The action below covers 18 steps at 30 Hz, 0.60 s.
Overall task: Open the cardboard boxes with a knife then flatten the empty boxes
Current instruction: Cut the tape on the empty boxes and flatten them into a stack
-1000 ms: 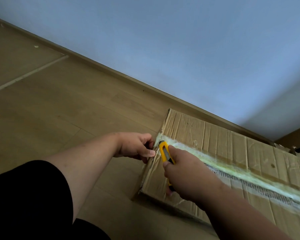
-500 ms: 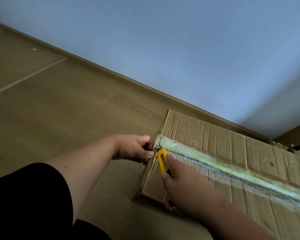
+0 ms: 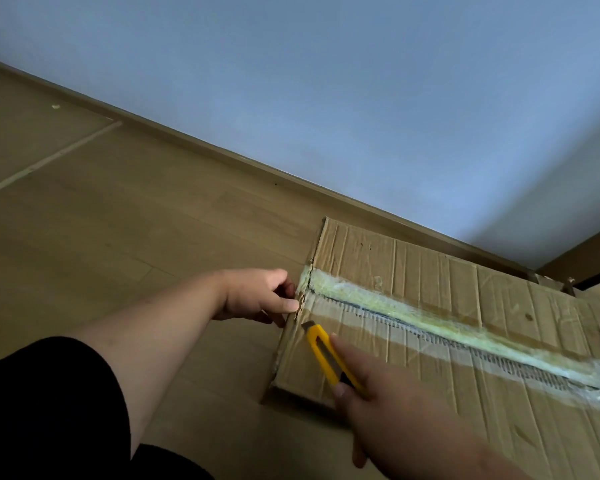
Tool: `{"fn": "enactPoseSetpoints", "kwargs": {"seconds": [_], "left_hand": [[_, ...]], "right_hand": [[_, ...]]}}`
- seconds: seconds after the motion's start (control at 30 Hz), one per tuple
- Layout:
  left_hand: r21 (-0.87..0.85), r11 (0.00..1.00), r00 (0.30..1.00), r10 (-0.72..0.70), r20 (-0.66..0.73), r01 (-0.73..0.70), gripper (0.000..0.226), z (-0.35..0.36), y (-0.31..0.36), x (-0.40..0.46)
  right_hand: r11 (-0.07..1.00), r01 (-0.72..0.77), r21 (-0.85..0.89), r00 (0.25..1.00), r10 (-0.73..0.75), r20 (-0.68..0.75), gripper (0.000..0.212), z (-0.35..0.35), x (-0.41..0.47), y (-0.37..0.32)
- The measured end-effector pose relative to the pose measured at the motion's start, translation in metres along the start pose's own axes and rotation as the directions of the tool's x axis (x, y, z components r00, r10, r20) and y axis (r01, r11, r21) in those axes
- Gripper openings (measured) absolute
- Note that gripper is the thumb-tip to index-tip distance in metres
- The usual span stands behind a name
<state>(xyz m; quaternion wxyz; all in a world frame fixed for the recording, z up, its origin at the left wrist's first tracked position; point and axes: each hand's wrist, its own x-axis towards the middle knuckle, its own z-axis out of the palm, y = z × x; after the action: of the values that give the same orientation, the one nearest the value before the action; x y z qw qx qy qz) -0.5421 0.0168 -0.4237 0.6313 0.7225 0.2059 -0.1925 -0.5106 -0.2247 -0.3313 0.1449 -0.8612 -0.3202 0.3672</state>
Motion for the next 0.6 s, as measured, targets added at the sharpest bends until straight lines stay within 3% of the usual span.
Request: {"fn": "enactPoseSetpoints", "kwargs": {"seconds": [0.17, 0.4, 0.6], "left_hand": [[0.015, 0.998, 0.998, -0.061, 0.023, 0.060, 0.029, -0.001, 0.007, -0.006], [0.072, 0.991, 0.992, -0.111, -0.053, 0.114, 0.038, 0.010, 0.014, -0.006], [0.074, 0.991, 0.990, -0.103, -0.099, 0.111, 0.024, 0.013, 0.011, -0.004]], "right_hand": [[0.995, 0.075, -0.070, 0.989, -0.083, -0.124, 0.060, -0.032, 0.000, 0.027], [0.980, 0.147, -0.137, 0.977, -0.165, -0.134, 0.058, -0.028, 0.009, 0.037], [0.963, 0.173, -0.206, 0.968, -0.205, -0.144, 0.062, -0.024, 0.020, 0.046]]}}
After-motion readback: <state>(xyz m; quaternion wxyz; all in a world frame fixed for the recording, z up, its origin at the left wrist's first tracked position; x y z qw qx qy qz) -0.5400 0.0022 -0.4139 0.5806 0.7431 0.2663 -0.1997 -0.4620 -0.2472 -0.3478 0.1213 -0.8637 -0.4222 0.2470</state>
